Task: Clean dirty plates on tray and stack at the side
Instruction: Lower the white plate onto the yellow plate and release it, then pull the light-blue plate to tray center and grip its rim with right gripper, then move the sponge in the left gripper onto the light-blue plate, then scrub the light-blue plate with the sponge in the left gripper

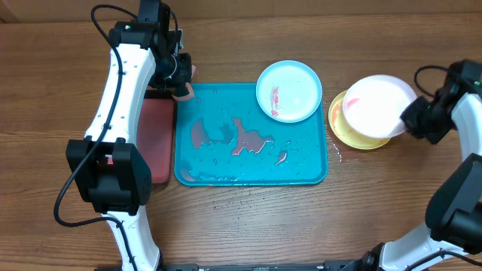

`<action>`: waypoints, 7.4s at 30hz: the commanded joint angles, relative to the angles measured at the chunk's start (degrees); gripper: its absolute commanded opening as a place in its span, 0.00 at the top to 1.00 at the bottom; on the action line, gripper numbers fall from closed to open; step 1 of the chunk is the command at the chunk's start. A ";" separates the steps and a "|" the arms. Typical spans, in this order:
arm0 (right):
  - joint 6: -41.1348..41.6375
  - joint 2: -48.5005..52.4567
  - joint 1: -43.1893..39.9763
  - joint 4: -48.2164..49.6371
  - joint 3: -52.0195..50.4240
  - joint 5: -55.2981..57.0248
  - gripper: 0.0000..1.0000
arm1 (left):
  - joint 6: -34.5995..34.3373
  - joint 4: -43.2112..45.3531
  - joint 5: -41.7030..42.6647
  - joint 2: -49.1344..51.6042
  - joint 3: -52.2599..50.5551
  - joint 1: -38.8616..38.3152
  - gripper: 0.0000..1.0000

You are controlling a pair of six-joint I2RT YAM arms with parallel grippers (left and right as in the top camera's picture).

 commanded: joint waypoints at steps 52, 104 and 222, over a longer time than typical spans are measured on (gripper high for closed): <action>18.60 10.38 34.53 17.90 -0.81 -0.22 0.82 | -0.74 0.31 -0.35 -0.04 1.03 -1.05 0.96; -10.75 14.91 50.38 7.04 8.81 -0.66 0.96 | -0.76 1.01 -0.33 -0.04 1.03 -1.20 0.96; 22.32 15.32 52.22 18.53 5.97 -6.40 0.96 | 30.75 15.06 20.87 5.60 -24.26 -12.98 0.96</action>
